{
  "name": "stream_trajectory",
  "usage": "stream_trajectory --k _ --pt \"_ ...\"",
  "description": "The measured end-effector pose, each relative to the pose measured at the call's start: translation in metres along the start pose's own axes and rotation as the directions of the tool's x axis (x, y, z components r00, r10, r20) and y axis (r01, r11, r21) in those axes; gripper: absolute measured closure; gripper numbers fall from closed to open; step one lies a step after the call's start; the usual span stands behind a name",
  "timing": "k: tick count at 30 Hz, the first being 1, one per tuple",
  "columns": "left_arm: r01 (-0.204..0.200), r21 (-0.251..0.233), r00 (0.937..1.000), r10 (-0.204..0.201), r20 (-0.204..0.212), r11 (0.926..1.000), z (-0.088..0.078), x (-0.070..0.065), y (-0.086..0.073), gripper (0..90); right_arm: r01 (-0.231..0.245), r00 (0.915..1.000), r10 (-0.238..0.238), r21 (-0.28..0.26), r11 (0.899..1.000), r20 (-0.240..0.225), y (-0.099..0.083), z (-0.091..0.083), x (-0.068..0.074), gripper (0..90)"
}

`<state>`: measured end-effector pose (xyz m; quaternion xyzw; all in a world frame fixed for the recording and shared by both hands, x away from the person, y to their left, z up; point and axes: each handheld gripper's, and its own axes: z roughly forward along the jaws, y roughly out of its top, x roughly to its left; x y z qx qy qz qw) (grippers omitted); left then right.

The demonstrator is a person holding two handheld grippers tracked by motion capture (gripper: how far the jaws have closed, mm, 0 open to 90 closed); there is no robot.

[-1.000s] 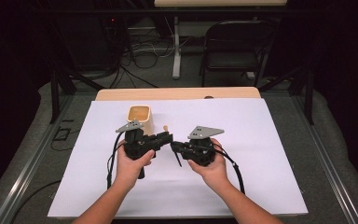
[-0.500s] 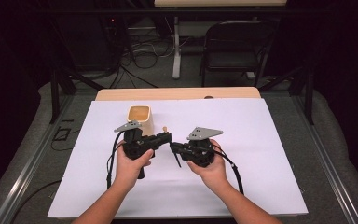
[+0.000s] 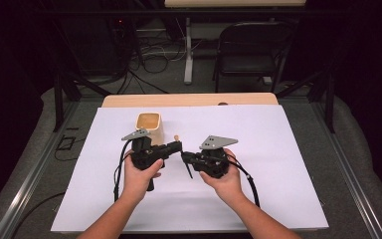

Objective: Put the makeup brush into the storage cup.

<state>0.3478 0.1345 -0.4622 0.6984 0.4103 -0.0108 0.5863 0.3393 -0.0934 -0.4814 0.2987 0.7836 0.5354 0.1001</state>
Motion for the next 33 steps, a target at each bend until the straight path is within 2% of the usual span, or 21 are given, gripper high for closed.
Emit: stream_trajectory --k 20,33 --pt "0.004 -0.003 0.9999 -0.004 -0.012 1.0000 -0.0005 -0.0003 0.0001 83.6 -0.002 1.0000 0.002 -0.003 1.000 0.002 0.0004 0.0006 0.0005 83.2" --pt "-0.003 -0.011 1.0000 0.003 -0.004 0.9999 -0.0021 -0.0011 0.0003 83.7 0.002 1.0000 -0.002 -0.004 1.000 -0.004 0.0015 -0.0005 0.0008 82.6"
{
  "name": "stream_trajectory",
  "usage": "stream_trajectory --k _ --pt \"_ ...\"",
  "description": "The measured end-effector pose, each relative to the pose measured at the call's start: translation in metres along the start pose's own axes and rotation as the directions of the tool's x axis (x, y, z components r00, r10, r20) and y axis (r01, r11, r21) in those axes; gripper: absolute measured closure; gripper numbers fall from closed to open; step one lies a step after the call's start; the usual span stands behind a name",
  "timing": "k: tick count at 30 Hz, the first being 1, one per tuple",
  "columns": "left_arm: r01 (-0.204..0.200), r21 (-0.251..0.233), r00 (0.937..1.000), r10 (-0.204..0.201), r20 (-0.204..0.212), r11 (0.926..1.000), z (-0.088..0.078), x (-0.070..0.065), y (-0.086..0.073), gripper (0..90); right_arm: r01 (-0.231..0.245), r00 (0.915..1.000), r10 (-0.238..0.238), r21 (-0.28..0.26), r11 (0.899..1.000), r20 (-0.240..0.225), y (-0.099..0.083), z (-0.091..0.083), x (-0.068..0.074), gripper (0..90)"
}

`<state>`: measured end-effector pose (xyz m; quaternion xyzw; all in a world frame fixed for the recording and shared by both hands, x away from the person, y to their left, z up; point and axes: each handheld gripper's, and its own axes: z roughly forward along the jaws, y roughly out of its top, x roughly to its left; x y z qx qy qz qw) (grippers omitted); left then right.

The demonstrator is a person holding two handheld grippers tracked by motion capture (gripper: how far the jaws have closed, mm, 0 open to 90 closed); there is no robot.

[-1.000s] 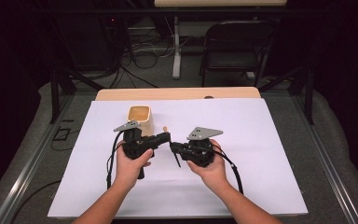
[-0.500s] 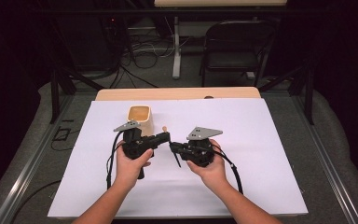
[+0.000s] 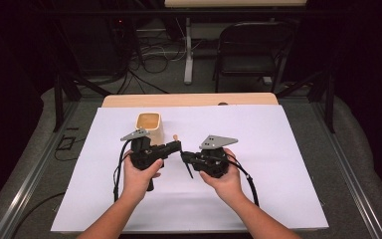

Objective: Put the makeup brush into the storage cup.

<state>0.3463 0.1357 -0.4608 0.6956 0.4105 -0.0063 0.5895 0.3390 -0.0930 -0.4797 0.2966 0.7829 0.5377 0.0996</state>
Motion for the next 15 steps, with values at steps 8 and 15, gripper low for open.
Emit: stream_trajectory --k 8,15 --pt "-0.006 -0.006 1.0000 0.005 -0.005 1.0000 -0.0013 -0.0008 0.0001 83.8 0.013 0.9997 -0.013 0.008 1.000 0.022 0.0002 -0.0010 -0.0001 71.9" --pt "-0.026 -0.002 0.9995 0.026 -0.017 0.9997 -0.0021 -0.0012 0.0005 83.8 0.041 0.9983 -0.042 0.011 0.999 0.040 0.0011 -0.0035 0.0010 65.9"
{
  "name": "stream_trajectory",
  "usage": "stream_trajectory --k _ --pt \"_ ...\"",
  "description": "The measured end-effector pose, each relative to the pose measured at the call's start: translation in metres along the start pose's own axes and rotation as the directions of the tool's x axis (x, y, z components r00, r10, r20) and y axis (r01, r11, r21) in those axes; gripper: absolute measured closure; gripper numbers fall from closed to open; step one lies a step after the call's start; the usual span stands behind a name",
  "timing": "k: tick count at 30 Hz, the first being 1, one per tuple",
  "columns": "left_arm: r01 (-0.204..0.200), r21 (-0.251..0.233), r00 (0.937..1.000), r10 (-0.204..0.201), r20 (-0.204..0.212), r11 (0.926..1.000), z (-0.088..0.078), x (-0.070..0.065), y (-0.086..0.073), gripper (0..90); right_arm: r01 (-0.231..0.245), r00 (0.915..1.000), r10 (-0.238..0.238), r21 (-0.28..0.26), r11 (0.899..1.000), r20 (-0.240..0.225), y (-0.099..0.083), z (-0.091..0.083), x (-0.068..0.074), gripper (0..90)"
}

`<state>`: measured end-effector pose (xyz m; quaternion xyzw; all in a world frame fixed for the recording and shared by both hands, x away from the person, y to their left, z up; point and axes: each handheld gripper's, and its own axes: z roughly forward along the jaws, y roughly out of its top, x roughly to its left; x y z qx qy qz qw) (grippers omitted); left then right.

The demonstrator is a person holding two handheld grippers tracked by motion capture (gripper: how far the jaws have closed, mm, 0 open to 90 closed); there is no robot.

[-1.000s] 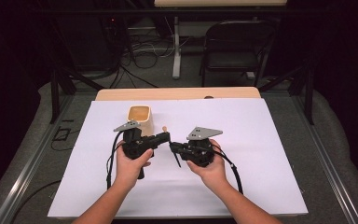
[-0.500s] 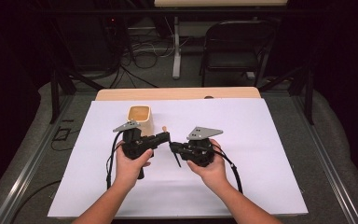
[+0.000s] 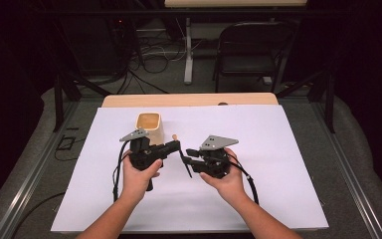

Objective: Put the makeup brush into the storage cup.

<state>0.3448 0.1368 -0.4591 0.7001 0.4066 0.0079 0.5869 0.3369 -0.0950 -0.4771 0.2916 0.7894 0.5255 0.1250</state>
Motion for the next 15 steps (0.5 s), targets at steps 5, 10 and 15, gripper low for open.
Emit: stream_trajectory --k 5,10,15 --pt "-0.015 0.001 0.9998 0.015 -0.009 0.9999 -0.0012 -0.0014 0.0017 83.8 0.013 0.9999 -0.013 0.018 1.000 0.008 -0.0003 0.0001 -0.0008 60.3" --pt "-0.025 0.002 0.9996 0.025 -0.016 0.9997 -0.0025 -0.0027 0.0033 83.8 0.018 0.9998 -0.018 0.020 1.000 0.003 0.0004 -0.0008 -0.0016 51.5" --pt "-0.034 0.002 0.9991 0.034 -0.023 0.9994 -0.0037 -0.0036 0.0051 83.8 0.032 0.9994 -0.033 0.040 0.999 0.010 0.0003 0.0001 -0.0009 44.0"
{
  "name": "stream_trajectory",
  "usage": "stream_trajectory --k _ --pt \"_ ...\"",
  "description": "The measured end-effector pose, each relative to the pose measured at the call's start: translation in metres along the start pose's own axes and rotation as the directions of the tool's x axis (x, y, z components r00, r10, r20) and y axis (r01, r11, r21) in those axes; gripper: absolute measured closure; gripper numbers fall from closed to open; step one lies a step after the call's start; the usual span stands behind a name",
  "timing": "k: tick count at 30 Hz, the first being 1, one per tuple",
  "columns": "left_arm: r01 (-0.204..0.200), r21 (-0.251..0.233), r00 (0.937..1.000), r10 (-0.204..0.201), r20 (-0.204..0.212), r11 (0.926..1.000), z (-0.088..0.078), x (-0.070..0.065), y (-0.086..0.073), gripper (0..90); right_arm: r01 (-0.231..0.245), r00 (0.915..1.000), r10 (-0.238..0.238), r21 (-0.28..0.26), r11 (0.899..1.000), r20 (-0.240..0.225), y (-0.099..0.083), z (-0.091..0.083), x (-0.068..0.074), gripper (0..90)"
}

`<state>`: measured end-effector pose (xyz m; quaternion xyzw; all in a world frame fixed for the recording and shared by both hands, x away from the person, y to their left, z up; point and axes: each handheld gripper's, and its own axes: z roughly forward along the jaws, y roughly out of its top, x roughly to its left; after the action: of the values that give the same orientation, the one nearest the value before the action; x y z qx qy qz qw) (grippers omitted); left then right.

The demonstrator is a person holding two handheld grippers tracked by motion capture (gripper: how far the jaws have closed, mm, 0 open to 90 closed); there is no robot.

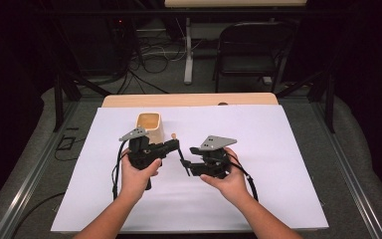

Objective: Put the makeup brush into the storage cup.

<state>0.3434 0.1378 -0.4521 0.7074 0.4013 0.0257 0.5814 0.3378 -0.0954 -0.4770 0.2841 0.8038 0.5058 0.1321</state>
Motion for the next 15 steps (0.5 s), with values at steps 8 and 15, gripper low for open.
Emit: stream_trajectory --k 8,15 --pt "-0.017 0.002 0.9998 0.017 -0.008 0.9998 -0.0022 -0.0002 0.0016 83.8 0.004 0.9999 -0.004 -0.007 1.000 0.015 0.0004 0.0007 -0.0013 40.6" --pt "-0.026 0.002 0.9995 0.026 -0.016 0.9997 -0.0043 0.0010 0.0022 83.8 0.004 0.9997 -0.005 0.003 1.000 0.023 0.0018 0.0018 -0.0015 38.3"
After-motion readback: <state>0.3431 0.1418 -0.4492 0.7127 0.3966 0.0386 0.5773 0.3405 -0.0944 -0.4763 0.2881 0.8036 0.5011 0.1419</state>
